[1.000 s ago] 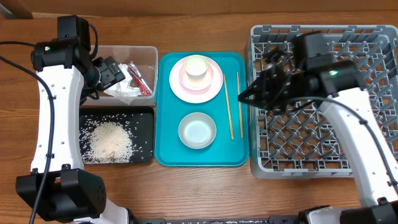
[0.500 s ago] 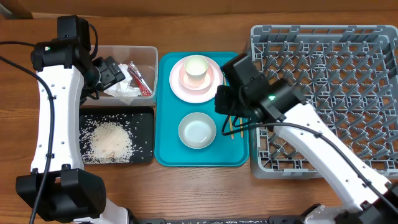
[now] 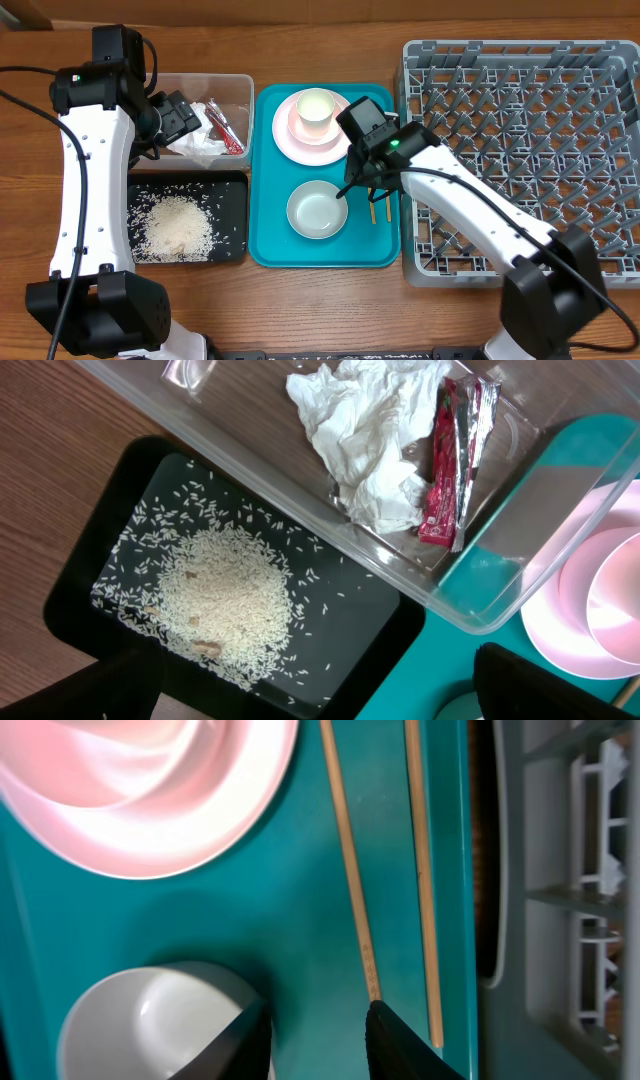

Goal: Sort waste into correct bins and load items into the dishwasher
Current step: 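Lower the right gripper and close it on one wooden chopstick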

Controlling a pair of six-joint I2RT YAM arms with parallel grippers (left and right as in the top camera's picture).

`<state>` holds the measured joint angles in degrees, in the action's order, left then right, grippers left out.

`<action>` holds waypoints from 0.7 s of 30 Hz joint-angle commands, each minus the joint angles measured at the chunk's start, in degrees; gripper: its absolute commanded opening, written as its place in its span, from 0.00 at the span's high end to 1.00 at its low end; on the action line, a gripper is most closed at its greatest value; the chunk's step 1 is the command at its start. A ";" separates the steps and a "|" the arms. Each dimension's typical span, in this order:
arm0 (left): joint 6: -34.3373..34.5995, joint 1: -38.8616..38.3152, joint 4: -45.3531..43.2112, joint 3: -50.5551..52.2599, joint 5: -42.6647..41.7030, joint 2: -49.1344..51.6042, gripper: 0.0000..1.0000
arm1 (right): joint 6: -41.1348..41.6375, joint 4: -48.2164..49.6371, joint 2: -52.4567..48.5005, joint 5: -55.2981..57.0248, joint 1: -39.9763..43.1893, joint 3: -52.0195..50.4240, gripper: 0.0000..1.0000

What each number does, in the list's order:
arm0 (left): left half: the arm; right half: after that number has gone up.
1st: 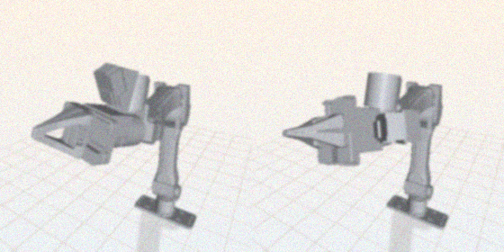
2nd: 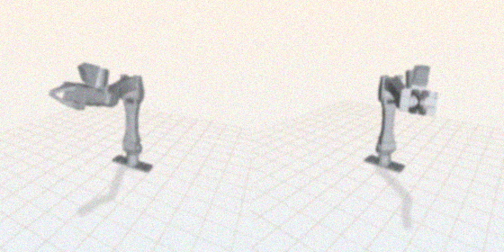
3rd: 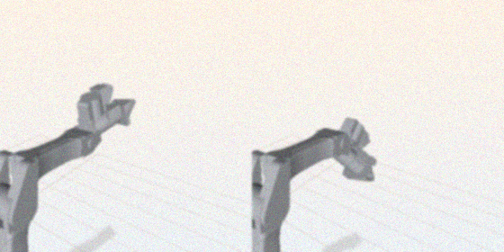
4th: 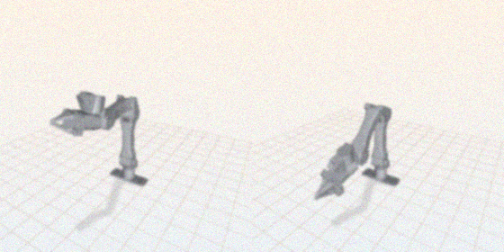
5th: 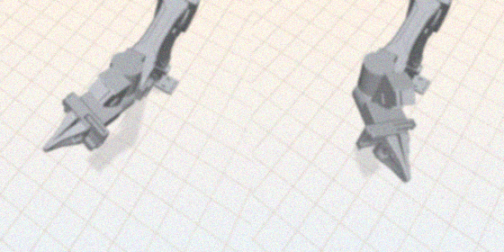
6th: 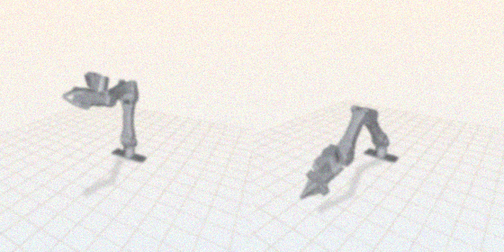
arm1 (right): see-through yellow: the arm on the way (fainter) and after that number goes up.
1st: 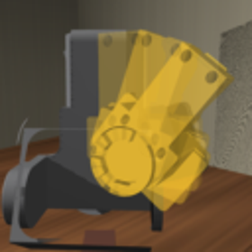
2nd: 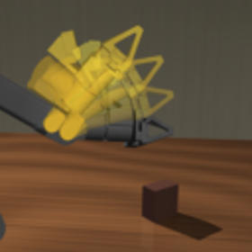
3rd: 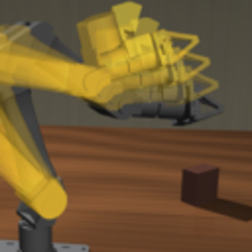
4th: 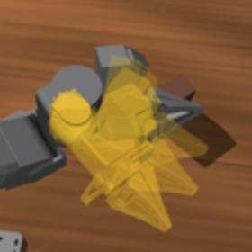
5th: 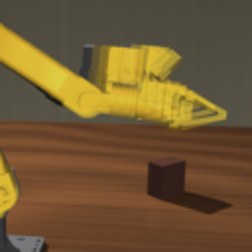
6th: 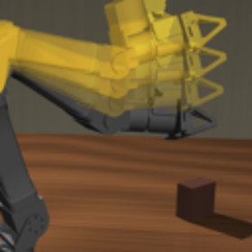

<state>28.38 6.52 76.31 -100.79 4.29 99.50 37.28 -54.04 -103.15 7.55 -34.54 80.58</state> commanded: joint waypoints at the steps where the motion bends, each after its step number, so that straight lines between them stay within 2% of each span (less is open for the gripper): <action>1: -0.07 0.15 -0.02 -1.27 0.17 -0.17 0.00 | 0.28 0.92 -2.38 1.86 0.07 -1.07 0.66; 13: -0.07 0.15 -0.04 -1.27 0.17 -0.17 0.00 | 0.44 13.11 -3.08 -5.25 0.04 -14.05 0.66; 21: -0.07 0.15 -0.02 -1.27 0.17 -0.17 0.00 | -3.19 13.55 -3.06 -4.90 0.11 -14.58 0.64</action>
<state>28.38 6.52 76.31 -100.77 4.29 99.50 36.18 -40.86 -106.37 2.96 -34.54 65.98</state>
